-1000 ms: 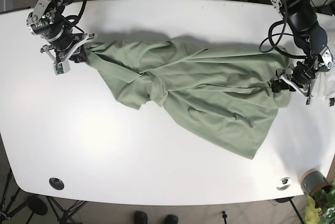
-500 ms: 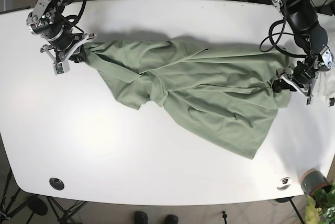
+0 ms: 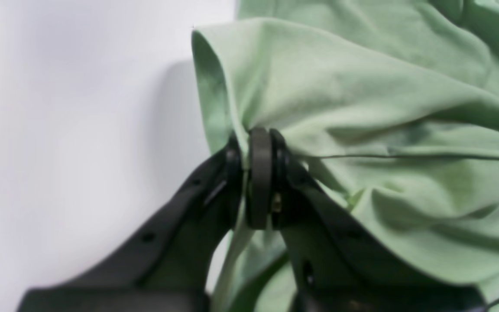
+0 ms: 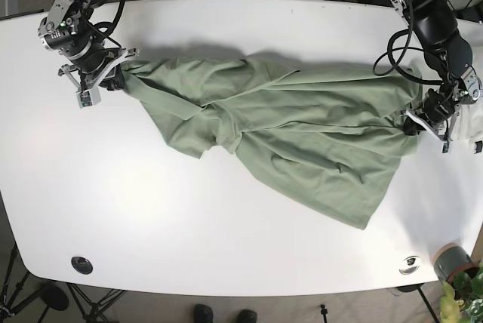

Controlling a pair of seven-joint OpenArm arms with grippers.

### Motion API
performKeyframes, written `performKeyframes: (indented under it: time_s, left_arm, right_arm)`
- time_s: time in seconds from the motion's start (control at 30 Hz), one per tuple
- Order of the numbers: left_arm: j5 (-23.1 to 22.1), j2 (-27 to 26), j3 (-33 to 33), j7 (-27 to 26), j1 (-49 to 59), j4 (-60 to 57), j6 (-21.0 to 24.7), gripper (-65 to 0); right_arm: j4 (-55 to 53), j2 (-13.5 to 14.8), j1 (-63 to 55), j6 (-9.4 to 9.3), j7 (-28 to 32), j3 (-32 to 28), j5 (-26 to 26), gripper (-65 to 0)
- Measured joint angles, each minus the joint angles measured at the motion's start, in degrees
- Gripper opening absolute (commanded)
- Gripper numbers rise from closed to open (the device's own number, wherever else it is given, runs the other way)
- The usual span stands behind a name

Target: Fold the T-shirt properly

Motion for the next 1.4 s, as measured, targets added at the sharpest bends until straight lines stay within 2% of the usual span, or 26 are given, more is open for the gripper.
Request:
performKeyframes:
  time_s: [0.13,0.3,0.5,0.73,0.97,1.13,1.4]
  left_arm:
    - [0.0,0.2,-0.3,0.4,0.7,1.9,0.0,-65.0]
    - [-0.3,0.6,-2.8,0.5,3.9,12.5,0.0,-65.0]
    - [-0.1,2.4,-3.2,8.4,3.9,20.4,0.0,-65.0]
    - [0.6,3.0,-6.4,13.5,-0.8,25.5,0.0,-65.0]
    - [-0.2,3.8,-5.9,18.0,-9.0,25.6,0.7,-65.0]
    - [-0.2,3.4,-4.1,17.9,-14.4,25.6,3.8,-65.0]
    - [-0.3,3.6,1.0,18.1,-23.0,25.5,6.5,-65.0]
  right_arm:
    - [0.0,-0.1,0.0,0.0,0.0,0.0,0.0,-65.0]
    - [0.0,-0.1,0.0,0.0,0.0,0.0,0.0,-65.0]
    - [0.0,-0.1,1.7,0.0,-0.6,0.0,-0.2,-65.0]
    - [0.0,0.4,7.9,0.0,-0.7,0.0,-0.2,-65.0]
    - [-0.6,4.2,15.5,0.02,-1.0,-0.1,-0.2,-65.0]
    - [-3.2,5.7,21.7,0.09,-0.7,-0.2,0.0,-65.0]
    - [-12.7,9.3,31.9,0.07,-1.1,0.0,-0.2,-65.0]
